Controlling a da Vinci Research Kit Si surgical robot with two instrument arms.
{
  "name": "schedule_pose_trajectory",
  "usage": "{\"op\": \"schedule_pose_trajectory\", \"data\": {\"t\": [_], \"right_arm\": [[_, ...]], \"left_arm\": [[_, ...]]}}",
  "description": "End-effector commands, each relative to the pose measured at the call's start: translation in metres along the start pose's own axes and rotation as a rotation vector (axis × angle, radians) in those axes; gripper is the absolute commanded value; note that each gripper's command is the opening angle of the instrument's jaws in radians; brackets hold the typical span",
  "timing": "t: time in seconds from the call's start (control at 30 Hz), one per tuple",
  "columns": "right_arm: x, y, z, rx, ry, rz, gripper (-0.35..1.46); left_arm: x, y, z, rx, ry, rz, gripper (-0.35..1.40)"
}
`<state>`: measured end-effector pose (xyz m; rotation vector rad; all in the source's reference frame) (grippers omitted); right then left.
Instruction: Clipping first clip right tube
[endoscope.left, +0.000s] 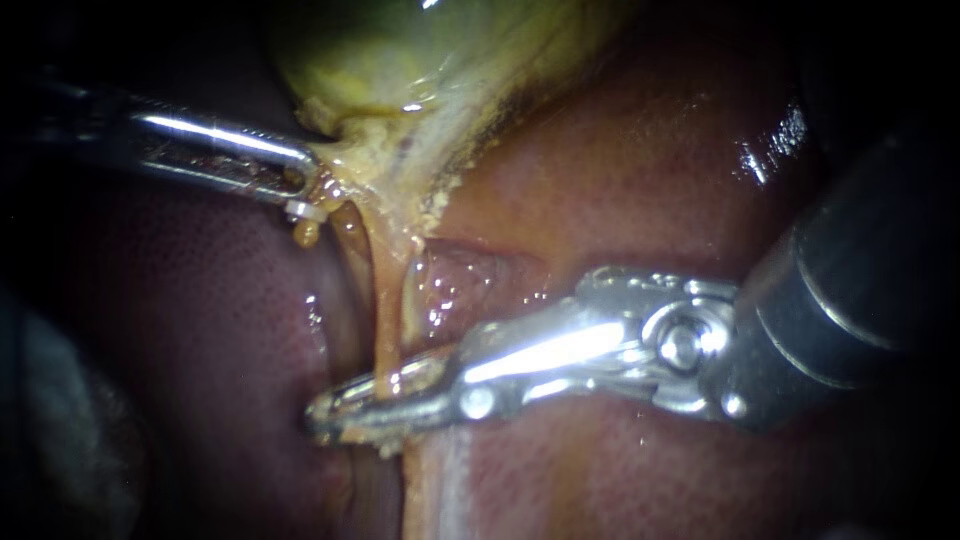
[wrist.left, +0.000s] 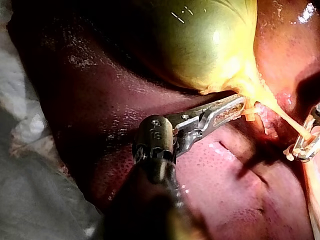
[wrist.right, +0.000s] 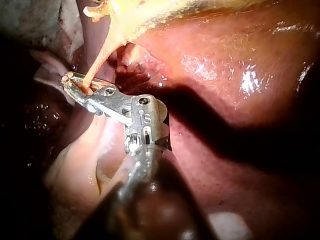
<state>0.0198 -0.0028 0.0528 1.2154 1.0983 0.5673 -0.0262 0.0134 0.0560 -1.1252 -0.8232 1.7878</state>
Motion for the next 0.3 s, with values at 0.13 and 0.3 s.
{"op": "schedule_pose_trajectory", "data": {"t": [0.13, 0.3], "right_arm": [[0.0, 0.0002, 0.0, 0.0, 0.0, -0.002, -0.35], [-0.0001, 0.0003, 0.0, -0.001, 0.0, -0.002, -0.35]], "left_arm": [[0.0, 0.0, 0.0, 0.0, 0.0, 0.0, -0.35], [0.0, 0.0, 0.0, 0.0, 0.0, 0.0, -0.35]]}}
